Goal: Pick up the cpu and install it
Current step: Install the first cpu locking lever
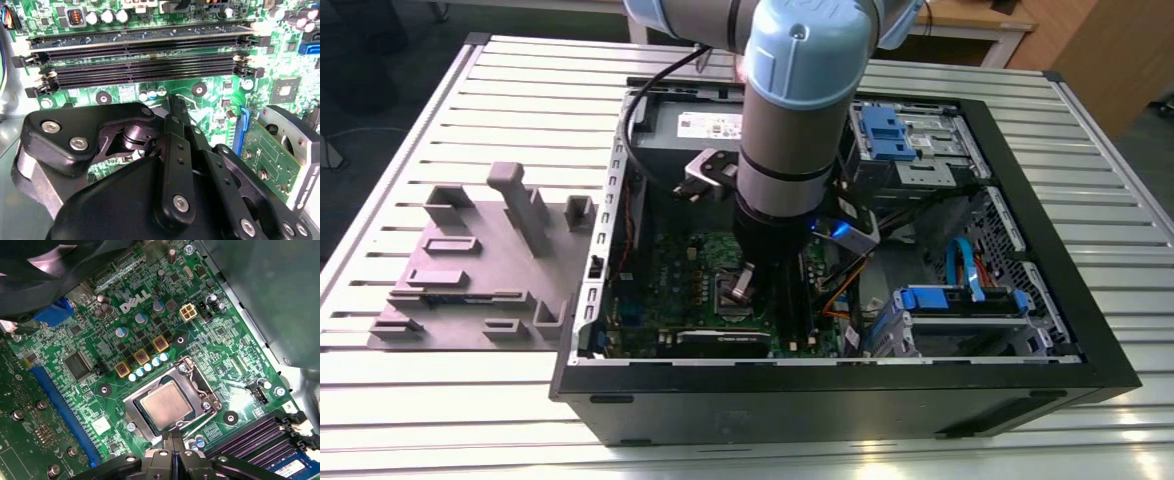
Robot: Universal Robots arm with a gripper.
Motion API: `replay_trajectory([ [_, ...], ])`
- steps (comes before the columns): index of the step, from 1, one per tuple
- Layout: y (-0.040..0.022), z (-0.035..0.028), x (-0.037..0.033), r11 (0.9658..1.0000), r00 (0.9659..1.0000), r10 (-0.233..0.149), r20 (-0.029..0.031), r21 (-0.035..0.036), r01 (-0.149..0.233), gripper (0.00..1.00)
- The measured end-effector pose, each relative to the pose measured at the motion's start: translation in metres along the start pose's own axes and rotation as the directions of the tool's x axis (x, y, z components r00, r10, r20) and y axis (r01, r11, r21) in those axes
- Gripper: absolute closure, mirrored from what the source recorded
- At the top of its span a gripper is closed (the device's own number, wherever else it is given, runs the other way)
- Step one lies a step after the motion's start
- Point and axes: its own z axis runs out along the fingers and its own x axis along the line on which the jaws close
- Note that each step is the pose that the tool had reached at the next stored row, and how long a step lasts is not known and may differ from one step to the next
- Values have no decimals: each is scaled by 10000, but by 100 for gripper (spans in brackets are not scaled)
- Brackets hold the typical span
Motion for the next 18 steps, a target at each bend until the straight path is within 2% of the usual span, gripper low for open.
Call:
replay_trajectory([
  [6, -23, 6, 0, 10000, 10000, 0, 8, -2, 0, 90],
  [13, -66, 11, 61, 10000, 10000, 0, 71, -45, 1, 90],
  [18, -83, 14, 87, 10000, 10000, 1, 81, -55, 0, 90],
])
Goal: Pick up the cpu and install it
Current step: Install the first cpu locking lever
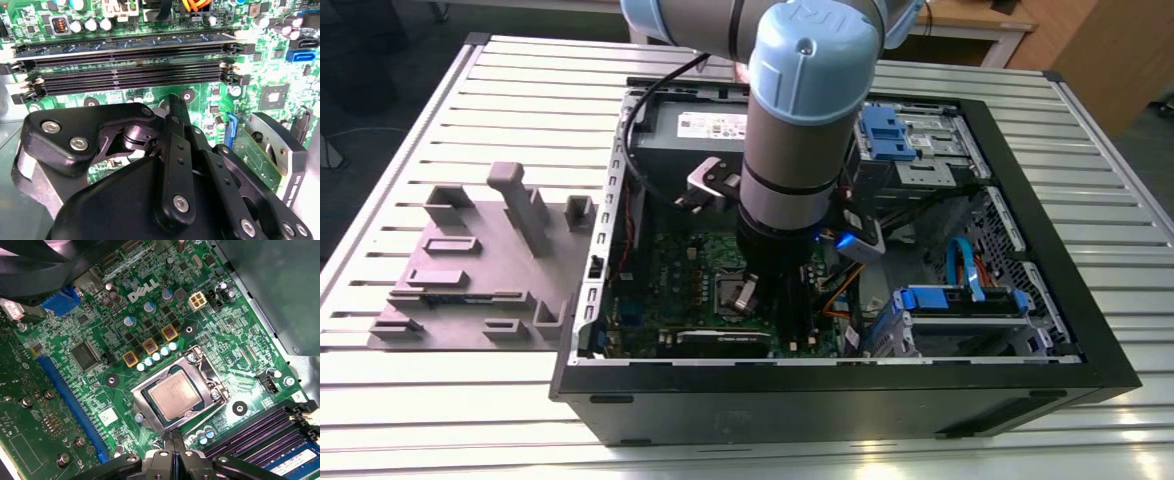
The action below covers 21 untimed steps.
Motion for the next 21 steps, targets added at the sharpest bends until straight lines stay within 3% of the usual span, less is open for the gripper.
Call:
replay_trajectory([
  [17, 0, 4, 0, 10000, 10000, 0, 2, -1, 0, 90],
  [19, -3, 4, 4, 10000, 10000, -1, 34, -23, 1, 90],
  [21, -9, 4, 13, 10000, 9999, -1, 109, -74, 2, 90],
])
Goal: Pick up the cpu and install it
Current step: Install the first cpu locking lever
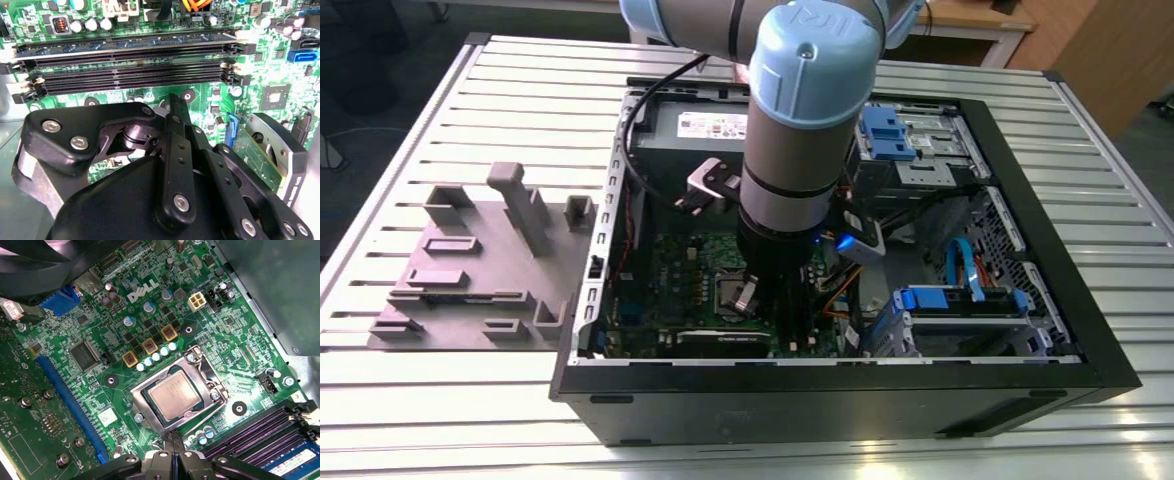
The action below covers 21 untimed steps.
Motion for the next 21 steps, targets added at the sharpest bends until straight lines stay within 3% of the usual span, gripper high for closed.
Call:
replay_trajectory([
  [2, -8, 1, 12, 10000, 10000, 1, 77, -52, -1, 90],
  [3, -11, 1, 17, 10000, 10000, 1, 87, -57, -1, 90],
  [11, -19, -75, 28, 10000, 9999, 2, 106, -71, -1, 90],
  [18, -20, -103, 30, 10000, 9999, 3, 104, -71, -2, 90],
  [21, -21, -156, 31, 10000, 9999, 3, 107, -73, -2, 90],
])
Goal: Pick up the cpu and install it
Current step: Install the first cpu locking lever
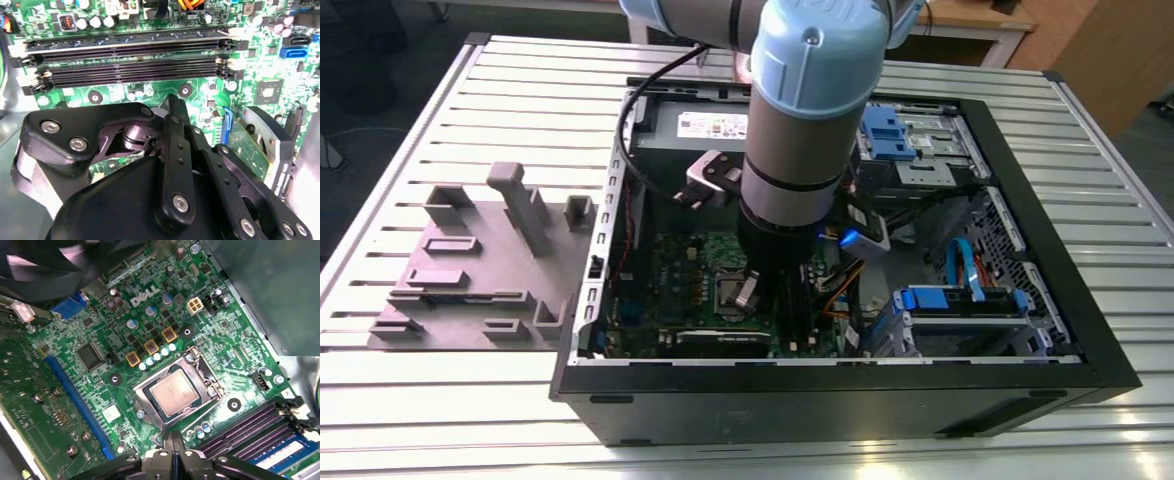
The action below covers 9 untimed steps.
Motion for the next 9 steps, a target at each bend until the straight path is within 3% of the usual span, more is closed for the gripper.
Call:
replay_trajectory([
  [4, 0, -61, -1, 10000, 10000, -1, -2, 2, 1, 90],
  [9, 30, -67, -32, 10000, 10000, 0, -17, 13, 0, 90],
])
